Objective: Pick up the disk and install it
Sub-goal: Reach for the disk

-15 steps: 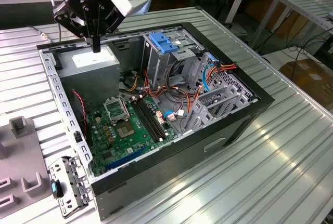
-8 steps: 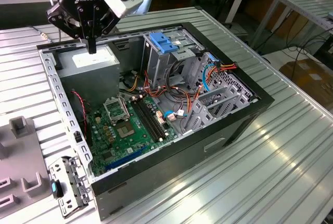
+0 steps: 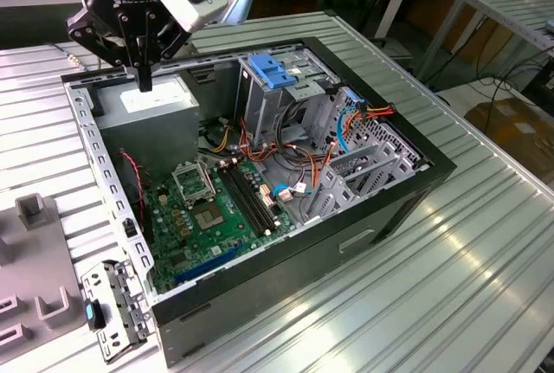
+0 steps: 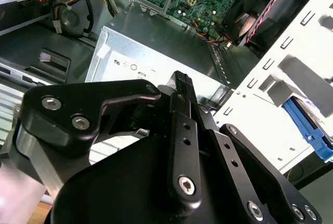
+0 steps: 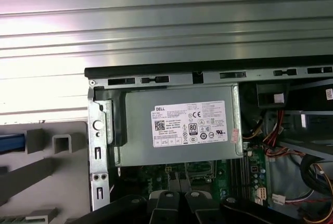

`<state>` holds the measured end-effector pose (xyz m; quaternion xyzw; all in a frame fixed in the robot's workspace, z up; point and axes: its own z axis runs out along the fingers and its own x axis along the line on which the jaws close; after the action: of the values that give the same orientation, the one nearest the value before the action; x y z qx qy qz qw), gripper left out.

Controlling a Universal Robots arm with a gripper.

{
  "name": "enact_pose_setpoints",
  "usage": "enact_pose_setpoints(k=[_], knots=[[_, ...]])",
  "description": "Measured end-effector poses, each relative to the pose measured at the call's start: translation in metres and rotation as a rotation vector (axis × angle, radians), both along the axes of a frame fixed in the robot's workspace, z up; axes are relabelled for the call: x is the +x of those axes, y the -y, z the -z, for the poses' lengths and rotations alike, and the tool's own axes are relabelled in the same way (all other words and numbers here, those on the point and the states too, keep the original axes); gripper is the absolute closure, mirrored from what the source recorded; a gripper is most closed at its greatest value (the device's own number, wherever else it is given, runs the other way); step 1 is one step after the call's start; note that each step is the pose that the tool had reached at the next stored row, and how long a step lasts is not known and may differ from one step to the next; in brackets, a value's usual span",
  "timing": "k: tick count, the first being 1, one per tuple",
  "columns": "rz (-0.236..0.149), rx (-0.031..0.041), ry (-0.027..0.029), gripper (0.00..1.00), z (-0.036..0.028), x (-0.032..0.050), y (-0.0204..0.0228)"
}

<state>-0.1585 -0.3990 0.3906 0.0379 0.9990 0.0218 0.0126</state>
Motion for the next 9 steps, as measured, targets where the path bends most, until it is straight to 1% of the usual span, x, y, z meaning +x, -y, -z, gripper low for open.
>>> enact_pose_setpoints(k=[7,9], knots=[[0.000,0.0001,0.0000,0.89,0.0005,-0.0078,0.0000],[0.000,0.0001,-0.0001,0.89,0.0006,-0.0112,0.0000]])
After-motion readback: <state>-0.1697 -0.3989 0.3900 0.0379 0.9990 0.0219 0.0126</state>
